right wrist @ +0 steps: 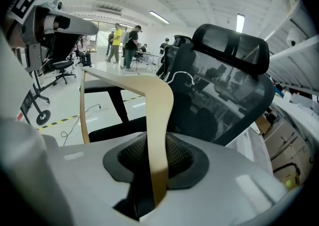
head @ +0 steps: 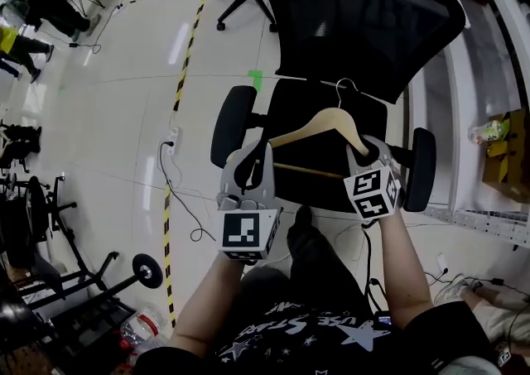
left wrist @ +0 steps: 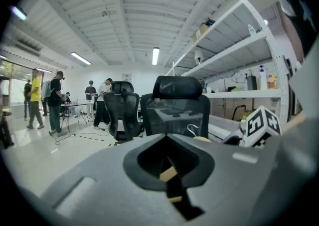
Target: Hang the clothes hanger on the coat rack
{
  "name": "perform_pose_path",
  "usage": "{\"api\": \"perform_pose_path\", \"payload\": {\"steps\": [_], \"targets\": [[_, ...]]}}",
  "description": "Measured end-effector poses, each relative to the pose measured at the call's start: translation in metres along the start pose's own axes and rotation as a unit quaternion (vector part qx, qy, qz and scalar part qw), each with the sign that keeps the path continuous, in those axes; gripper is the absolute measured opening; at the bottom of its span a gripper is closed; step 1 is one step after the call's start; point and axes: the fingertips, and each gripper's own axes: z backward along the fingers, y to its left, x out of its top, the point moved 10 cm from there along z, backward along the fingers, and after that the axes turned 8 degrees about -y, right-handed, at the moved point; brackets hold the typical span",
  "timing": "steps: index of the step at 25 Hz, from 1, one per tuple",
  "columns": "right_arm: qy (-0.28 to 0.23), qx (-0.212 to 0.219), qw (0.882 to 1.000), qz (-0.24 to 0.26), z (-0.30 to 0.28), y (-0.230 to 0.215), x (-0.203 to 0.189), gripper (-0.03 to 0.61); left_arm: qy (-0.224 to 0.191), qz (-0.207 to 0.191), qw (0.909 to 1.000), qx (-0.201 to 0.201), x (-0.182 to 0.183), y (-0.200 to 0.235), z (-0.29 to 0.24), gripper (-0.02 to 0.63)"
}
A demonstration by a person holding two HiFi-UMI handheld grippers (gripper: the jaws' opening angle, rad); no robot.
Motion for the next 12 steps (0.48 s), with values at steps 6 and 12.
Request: {"api": "perform_pose_path", "payload": {"steps": [6, 12], "targets": [[-0.007, -0.025, 0.999, 0.032, 0.012, 0.010, 0.016, 0.104, -0.017, -0.022, 0.9996, 0.007, 0.002, 0.014, 0.031, 0.005], [-0.038, -0.049, 0.994, 0.085, 0.042, 0.021, 0.044, 0.105, -0.050, -0.028, 0.9983, 0.013, 0.014, 0.023, 0.073, 0.005]]}}
